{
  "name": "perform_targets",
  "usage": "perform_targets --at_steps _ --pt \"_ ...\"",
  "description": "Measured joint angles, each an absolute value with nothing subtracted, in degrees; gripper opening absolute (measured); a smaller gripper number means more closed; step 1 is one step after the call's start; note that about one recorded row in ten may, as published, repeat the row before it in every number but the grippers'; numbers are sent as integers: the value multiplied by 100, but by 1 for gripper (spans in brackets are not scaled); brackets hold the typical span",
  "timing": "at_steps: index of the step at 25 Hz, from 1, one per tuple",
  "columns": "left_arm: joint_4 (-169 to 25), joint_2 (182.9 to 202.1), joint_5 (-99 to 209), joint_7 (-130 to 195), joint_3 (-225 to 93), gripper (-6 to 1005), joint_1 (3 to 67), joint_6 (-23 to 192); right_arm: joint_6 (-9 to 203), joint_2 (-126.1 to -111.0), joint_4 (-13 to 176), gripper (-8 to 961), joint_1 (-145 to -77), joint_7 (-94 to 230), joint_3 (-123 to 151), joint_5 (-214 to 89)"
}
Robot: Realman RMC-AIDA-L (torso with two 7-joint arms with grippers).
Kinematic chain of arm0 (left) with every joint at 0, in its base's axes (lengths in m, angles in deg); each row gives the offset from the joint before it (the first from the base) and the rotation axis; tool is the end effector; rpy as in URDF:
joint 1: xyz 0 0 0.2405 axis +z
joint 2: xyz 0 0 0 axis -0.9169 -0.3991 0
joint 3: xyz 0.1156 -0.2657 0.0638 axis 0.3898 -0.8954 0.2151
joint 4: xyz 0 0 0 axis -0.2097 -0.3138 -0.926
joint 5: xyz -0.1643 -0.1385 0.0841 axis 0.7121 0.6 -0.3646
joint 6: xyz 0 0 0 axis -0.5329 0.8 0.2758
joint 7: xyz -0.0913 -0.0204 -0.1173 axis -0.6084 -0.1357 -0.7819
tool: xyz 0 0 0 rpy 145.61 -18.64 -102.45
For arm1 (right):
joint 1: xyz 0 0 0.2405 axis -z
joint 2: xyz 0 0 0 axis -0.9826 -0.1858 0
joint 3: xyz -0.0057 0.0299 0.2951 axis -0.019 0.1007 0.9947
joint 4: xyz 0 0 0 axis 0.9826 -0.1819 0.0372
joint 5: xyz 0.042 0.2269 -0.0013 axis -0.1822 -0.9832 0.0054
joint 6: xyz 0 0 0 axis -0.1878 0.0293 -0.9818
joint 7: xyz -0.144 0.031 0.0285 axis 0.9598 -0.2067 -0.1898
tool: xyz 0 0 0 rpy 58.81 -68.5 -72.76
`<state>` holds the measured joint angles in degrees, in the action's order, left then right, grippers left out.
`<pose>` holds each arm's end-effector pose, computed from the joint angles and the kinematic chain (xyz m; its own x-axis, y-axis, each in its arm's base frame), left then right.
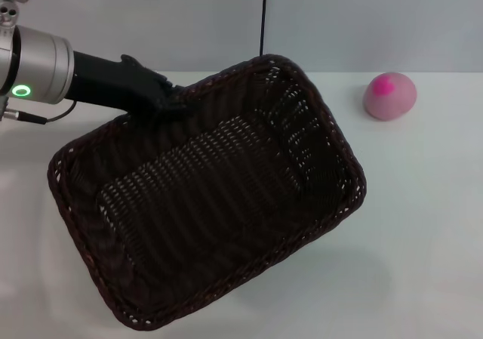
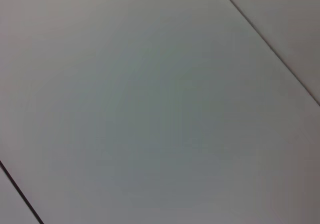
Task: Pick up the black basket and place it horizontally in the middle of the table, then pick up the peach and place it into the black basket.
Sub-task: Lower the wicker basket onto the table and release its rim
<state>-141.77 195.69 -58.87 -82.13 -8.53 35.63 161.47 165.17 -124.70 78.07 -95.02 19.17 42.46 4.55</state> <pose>-0.2180 0.4064 0.0119 0.9133 0.3813 0.1433 0.4071 -0.8676 -0.2855 0.4858 0.2569 0.0606 0.2060 0.3038 -0.9302 -0.9607 0.2437 -0.1332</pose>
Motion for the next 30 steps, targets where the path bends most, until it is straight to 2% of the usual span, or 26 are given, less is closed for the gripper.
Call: perform_targets --at_steps 14,27,30 --pt "-14187 19538 -5131 -7458 -889 196 3460 16655 16379 -12467 7804 605 -9546 1917 4257 456" --pt "-14143 19545 -4933 -7126 -886 195 3003 17010 16354 -12467 7840 605 -9530 1877 4232 456" --pt "-14126 19548 -5033 -6977 -767 195 2713 17124 16354 -12470 7875 605 -9528 1874 4213 472"
